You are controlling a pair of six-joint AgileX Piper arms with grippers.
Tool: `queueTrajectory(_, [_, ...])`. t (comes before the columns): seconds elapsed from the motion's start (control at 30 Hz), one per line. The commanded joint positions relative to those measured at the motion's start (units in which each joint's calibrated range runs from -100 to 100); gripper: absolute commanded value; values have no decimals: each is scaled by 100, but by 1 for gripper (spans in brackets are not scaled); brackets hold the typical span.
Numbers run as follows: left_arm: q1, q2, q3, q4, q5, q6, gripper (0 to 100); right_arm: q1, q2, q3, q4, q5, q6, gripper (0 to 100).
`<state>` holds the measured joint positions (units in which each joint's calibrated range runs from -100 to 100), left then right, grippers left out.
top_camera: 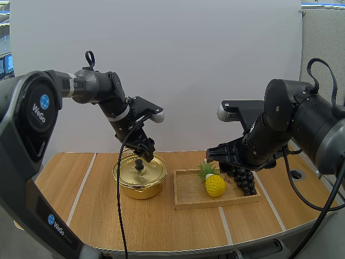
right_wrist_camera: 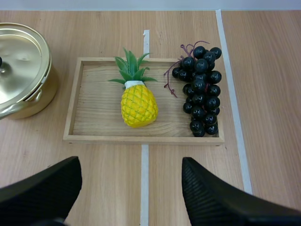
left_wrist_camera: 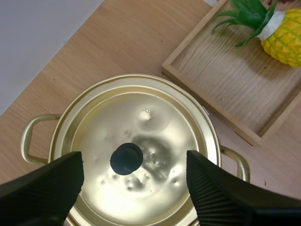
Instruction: Open the pot, put the grape inside, and close it
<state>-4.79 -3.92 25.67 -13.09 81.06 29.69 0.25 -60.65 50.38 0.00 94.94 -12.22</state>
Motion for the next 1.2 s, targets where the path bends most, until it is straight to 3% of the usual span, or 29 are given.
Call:
queueTrajectory(0.0, [-18, 164, -54, 80, 14, 7, 100, -17, -23, -54, -44, 87, 27, 100])
queueTrajectory(0.5, [-18, 821, -689, 167, 412, -42, 100, -17, -23, -54, -44, 87, 27, 100])
queueTrajectory(1.17, [-18, 1298, -703, 246, 562, -84, 100, -17, -23, -54, -44, 87, 27, 100])
